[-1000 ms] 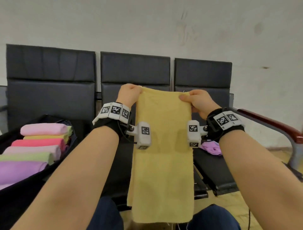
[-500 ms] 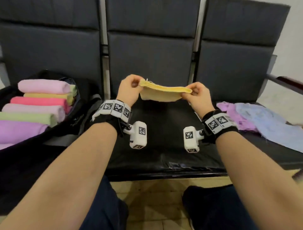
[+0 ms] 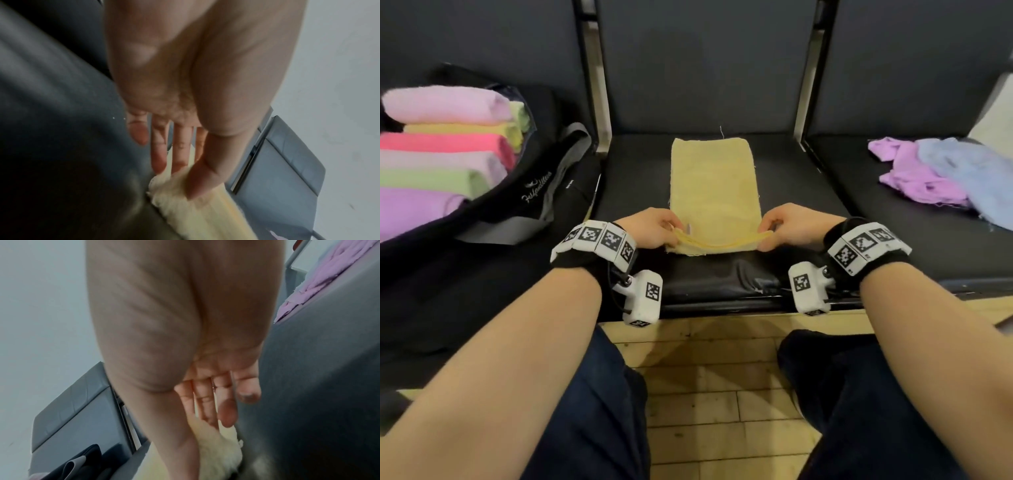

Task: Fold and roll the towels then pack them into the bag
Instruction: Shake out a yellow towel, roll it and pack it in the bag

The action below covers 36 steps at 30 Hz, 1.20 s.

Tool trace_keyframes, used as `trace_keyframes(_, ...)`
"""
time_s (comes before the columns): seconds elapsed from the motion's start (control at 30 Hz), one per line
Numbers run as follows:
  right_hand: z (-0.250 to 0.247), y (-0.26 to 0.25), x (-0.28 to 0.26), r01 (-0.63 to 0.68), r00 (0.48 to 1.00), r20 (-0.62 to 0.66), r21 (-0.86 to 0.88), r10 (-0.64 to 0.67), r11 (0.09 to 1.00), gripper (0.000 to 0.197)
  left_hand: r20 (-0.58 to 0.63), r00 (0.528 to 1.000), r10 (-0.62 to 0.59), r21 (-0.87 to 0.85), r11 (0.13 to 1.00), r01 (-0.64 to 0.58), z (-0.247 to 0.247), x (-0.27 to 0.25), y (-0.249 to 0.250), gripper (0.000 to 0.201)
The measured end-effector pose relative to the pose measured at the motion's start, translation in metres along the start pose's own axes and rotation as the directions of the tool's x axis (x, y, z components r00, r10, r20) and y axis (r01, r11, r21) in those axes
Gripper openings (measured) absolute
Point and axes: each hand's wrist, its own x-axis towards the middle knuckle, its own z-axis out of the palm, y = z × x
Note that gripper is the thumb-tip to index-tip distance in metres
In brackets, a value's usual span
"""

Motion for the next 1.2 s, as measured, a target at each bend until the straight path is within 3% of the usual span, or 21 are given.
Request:
trace_keyframes(0.23,0.002,0.014,-0.008,-0.002,0.999,-0.052,0.102,0.007,0.995,0.015,0.037,0.998,0.052,0.072,0.996,-0.055,-0.002,-0.001,0.003,0.026)
trace_keyframes(0.47,0.018,0.017,-0.006,-0.043,0.980,-0.182,0.224,0.085,0.974,0.008,-0.010,0.998,-0.068,-0.073,0.995,0.067,0.004,0.006,0.007,0.011)
trace_keyframes(0.57,0.023,0.014,-0.001,-0.089,0.964,-0.237,0.135,0.119,0.987,0.005,-0.013,0.995,-0.099,-0.089,0.991,0.098,0.008,0.006,0.011,0.004)
trace_keyframes(0.7,0.028,0.011,0.004,-0.142,0.961,-0.241,-0.008,0.136,0.990,0.011,-0.074,0.996,-0.047,-0.045,0.998,0.043,0.009,0.004,0.011,0.007)
trace_keyframes(0.83,0.025,0.008,0.001,0.000,0.960,-0.277,-0.123,-0.034,0.992,0.014,-0.147,0.988,0.039,0.011,0.999,-0.038,0.011,0.004,0.012,0.007)
trace_keyframes(0.9,0.023,0.003,-0.002,0.057,0.965,-0.243,-0.189,-0.103,0.980,0.018,-0.124,0.991,0.056,0.051,0.997,-0.050,0.012,0.004,0.014,0.004)
trace_keyframes(0.97,0.020,-0.002,-0.005,0.039,0.979,-0.186,-0.230,-0.084,0.972,0.027,-0.108,0.993,0.053,0.094,0.995,-0.043,0.012,0.004,0.015,0.010)
trace_keyframes(1.17,0.013,-0.008,-0.016,-0.005,1.000,-0.022,-0.311,-0.002,0.950,0.024,0.023,0.999,0.024,0.285,0.958,-0.029,0.011,0.004,0.017,0.025)
trace_keyframes(1.2,0.014,-0.009,-0.017,-0.014,1.000,-0.019,-0.349,0.008,0.937,0.016,0.044,0.999,0.022,0.305,0.952,-0.035,0.011,0.004,0.017,0.024)
